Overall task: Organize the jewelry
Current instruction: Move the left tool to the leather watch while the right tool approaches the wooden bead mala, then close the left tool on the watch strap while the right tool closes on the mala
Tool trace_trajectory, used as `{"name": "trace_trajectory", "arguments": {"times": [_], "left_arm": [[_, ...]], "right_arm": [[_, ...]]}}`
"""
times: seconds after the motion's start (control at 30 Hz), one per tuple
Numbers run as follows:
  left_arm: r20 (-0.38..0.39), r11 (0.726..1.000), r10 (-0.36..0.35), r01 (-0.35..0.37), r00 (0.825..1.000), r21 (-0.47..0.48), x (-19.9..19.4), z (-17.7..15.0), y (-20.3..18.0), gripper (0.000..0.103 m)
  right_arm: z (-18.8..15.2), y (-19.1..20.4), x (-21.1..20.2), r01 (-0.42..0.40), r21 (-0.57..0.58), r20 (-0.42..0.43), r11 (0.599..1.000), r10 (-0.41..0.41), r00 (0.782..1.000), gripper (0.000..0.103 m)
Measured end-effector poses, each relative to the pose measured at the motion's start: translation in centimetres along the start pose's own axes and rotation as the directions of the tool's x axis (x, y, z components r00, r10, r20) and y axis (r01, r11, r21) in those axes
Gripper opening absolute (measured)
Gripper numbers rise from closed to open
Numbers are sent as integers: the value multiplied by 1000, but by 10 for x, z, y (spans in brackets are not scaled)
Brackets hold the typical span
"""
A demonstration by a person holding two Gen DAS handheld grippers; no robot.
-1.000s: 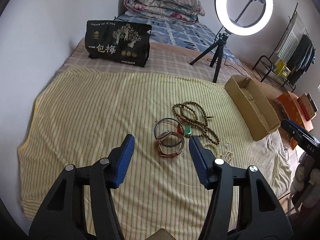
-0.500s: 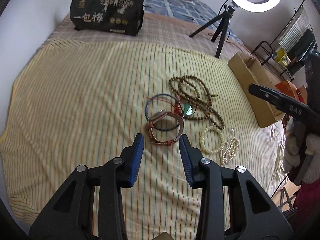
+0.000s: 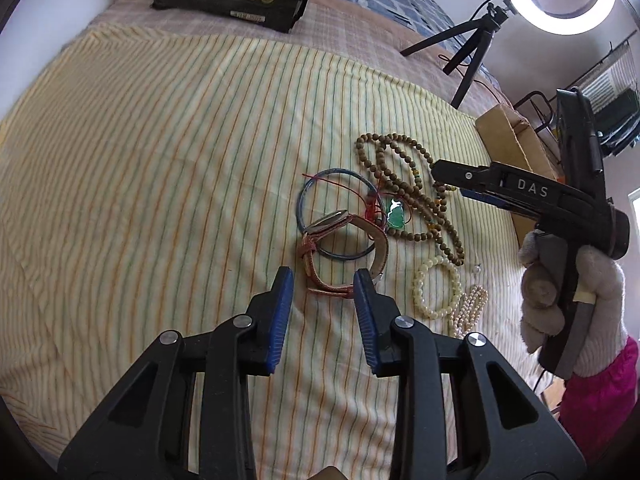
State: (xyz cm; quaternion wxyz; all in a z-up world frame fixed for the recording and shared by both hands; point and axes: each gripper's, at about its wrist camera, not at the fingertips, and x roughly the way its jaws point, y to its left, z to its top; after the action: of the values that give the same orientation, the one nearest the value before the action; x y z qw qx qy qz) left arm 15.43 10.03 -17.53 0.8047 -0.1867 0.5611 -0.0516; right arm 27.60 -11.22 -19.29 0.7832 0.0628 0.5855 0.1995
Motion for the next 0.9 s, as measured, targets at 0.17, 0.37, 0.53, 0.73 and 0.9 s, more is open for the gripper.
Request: {"name": "trace_trajectory", "arguments": {"times": [0.17, 0.37, 0.53, 0.73, 0.9], "left_arm": [[-9, 1000, 10, -10, 1000, 12, 5, 1, -3, 27], [-22, 1000, 9, -9, 1000, 5, 10, 1, -2, 27], [-30, 1000, 14, -13, 999, 8, 16, 2, -2, 27], [-34, 1000, 20, -20, 999, 9, 22, 6, -3, 26], [-39, 1000, 20, -19, 999, 13, 25, 9, -5, 26]], "right_arm": [[6, 9, 11, -2, -13, -8, 1000, 2, 1000, 73], [12, 20, 18, -6, -25, -21, 1000, 5, 1000, 73], [12, 29, 25, 14, -63, -26, 998, -16, 1000, 73], [10, 42, 35, 70, -134, -25, 988, -74, 997, 73], [10, 52, 38, 82, -179, -25, 980, -88, 996, 73]]}}
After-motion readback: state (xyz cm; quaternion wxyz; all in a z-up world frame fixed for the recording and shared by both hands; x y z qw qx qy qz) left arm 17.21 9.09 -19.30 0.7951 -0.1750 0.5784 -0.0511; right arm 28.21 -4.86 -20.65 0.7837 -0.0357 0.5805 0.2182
